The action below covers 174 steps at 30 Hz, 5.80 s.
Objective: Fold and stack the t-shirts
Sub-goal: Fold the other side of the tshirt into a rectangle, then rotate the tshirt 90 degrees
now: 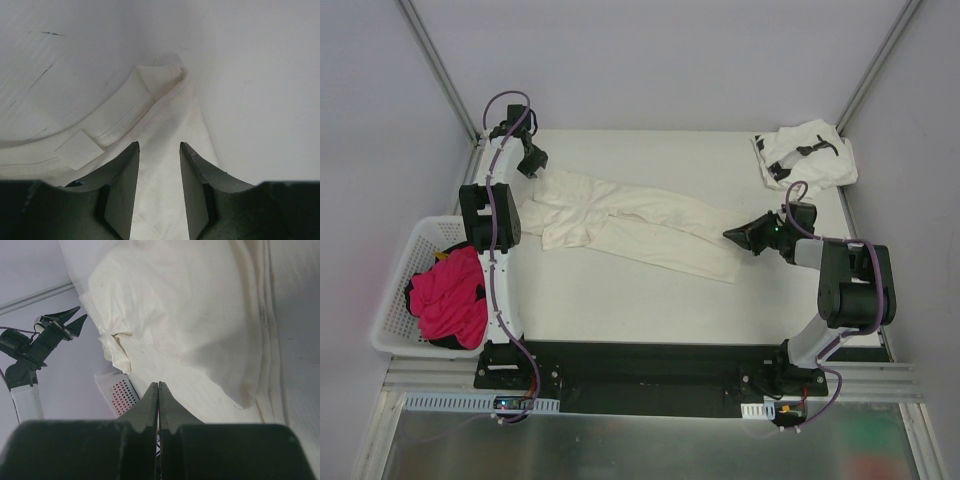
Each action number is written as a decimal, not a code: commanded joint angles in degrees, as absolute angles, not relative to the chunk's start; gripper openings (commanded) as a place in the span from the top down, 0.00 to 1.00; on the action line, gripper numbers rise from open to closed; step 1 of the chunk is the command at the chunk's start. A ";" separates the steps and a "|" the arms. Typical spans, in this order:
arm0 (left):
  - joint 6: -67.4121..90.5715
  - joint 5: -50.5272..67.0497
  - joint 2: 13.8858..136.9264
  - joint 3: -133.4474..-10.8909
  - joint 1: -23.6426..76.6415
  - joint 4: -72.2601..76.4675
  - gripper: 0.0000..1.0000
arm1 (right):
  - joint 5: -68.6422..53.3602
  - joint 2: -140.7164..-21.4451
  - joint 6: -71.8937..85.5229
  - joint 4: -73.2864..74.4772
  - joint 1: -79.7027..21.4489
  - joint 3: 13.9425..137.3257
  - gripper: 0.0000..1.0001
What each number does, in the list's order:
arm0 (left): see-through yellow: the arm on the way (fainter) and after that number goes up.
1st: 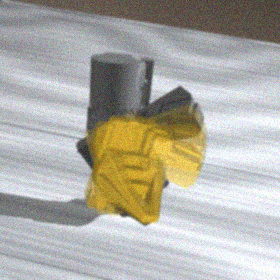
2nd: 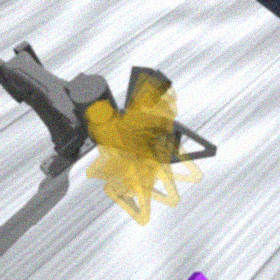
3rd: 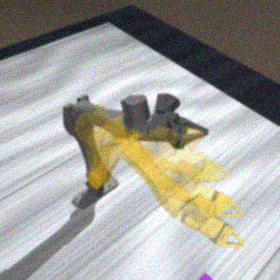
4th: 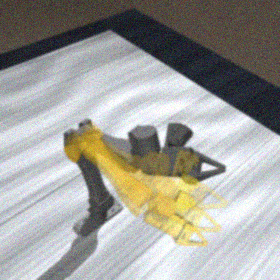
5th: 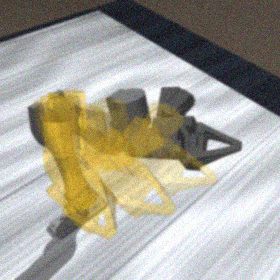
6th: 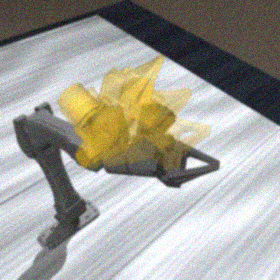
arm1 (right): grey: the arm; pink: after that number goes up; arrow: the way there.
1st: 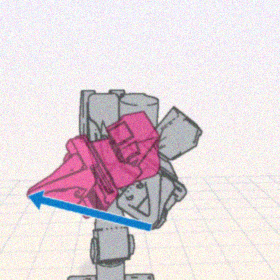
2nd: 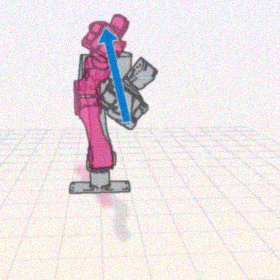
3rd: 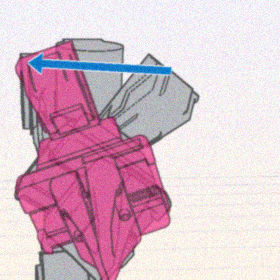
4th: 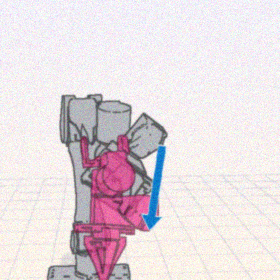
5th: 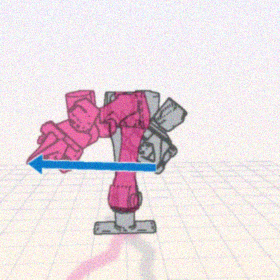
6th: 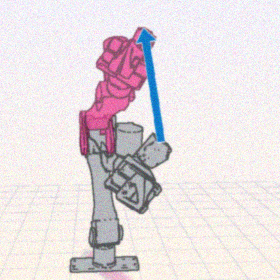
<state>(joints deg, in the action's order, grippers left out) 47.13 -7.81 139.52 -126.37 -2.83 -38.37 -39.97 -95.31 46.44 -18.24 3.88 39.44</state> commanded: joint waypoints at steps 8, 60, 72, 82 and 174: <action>46.41 -6.68 140.19 -129.29 -2.90 -38.50 0.65 | -40.96 -95.63 47.64 -20.13 4.31 42.63 0.99; 35.51 -4.83 139.92 -134.47 -0.18 -39.82 1.00 | -40.61 -93.08 49.57 -20.92 3.61 43.42 0.99; 34.89 -6.33 138.43 -137.72 -0.09 -39.99 1.00 | -40.69 -93.78 50.10 -22.06 3.25 43.77 0.99; 34.89 -6.59 138.51 -140.71 -0.18 -39.82 1.00 | -40.69 -94.30 50.45 -22.50 2.72 44.38 0.99; 27.70 -1.04 127.00 -115.05 7.56 -31.21 0.16 | -36.98 -101.69 38.36 -10.30 2.91 55.80 0.75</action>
<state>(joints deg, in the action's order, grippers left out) 32.38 4.82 129.67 -113.51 8.14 -32.03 -34.50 -105.38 49.52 -20.67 5.23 47.24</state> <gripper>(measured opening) 0.829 0.250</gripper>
